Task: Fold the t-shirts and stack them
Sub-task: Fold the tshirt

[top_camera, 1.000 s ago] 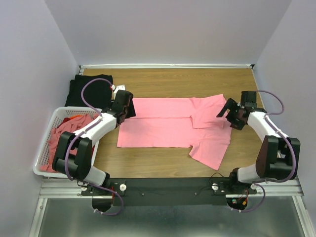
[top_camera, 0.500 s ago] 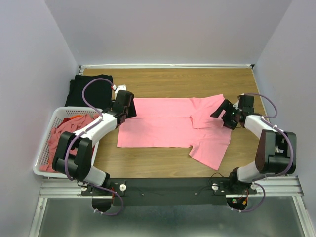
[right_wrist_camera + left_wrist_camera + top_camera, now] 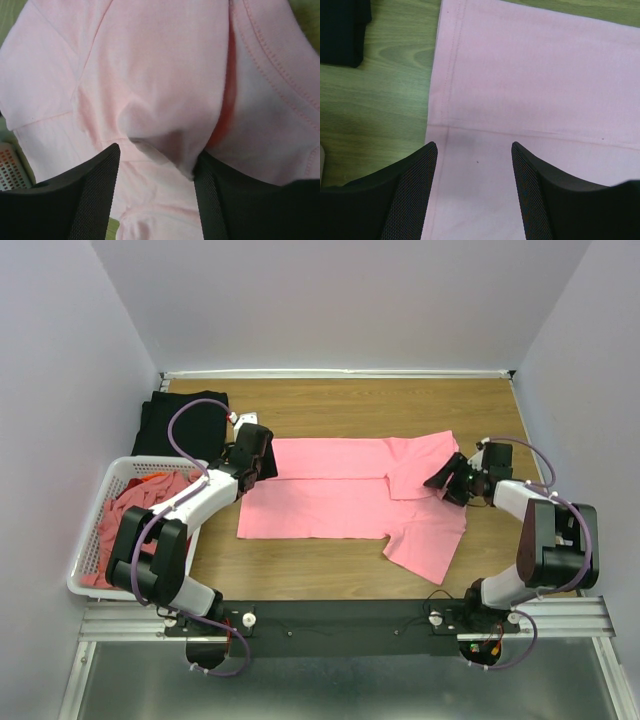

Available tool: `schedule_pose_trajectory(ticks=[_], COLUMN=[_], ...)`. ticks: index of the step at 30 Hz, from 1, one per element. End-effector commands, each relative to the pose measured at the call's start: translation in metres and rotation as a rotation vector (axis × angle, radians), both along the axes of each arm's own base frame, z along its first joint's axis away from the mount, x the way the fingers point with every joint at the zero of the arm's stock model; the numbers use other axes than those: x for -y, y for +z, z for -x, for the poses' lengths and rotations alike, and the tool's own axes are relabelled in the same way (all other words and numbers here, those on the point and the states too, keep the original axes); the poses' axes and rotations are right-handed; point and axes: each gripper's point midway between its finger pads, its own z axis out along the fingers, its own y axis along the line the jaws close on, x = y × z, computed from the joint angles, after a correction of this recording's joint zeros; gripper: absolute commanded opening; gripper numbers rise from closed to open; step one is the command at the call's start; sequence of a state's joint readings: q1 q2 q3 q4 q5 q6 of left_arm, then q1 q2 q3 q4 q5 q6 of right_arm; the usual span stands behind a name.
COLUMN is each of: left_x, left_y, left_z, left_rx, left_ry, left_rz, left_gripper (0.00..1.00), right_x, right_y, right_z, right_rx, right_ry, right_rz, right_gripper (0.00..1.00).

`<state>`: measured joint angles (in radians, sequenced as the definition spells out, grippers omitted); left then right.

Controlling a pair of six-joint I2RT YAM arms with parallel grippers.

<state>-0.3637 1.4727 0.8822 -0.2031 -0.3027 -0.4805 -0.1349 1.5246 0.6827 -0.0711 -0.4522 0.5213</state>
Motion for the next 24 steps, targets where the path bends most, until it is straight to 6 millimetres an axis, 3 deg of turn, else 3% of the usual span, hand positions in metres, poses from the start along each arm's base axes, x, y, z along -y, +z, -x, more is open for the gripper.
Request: schedule_pose_trajectory(ticks=[1, 8, 13, 14, 20, 24], left_x=[0.002, 0.002, 0.003, 0.002, 0.003, 0.003], left_y=[0.004, 0.005, 0.005, 0.005, 0.005, 0.004], left_z=[0.001, 0.0, 0.0, 0.0, 0.0, 0.001], left_rx=[0.021, 0.024, 0.025, 0.023, 0.023, 0.022], left_ry=[-0.011, -0.011, -0.014, -0.012, -0.015, -0.015], left_rz=[0.002, 0.001, 0.003, 0.002, 0.001, 0.001], left_gripper=[0.69, 0.69, 0.69, 0.69, 0.69, 0.69], right_x=[0.002, 0.015, 0.027, 0.028, 0.032, 0.04], right_y=[0.008, 0.023, 0.02, 0.017, 0.01, 0.014], right_z=[0.006, 0.008, 0.012, 0.015, 0.02, 0.02], right_rx=[0.029, 0.046, 0.009, -0.006, -0.047, -0.075], right_ry=[-0.005, -0.042, -0.066, -0.067, -0.086, -0.114], right_rz=[-0.027, -0.012, 0.029, 0.033, 0.044, 0.076], right_gripper=[0.58, 0.45, 0.37, 0.3, 0.08, 0.05])
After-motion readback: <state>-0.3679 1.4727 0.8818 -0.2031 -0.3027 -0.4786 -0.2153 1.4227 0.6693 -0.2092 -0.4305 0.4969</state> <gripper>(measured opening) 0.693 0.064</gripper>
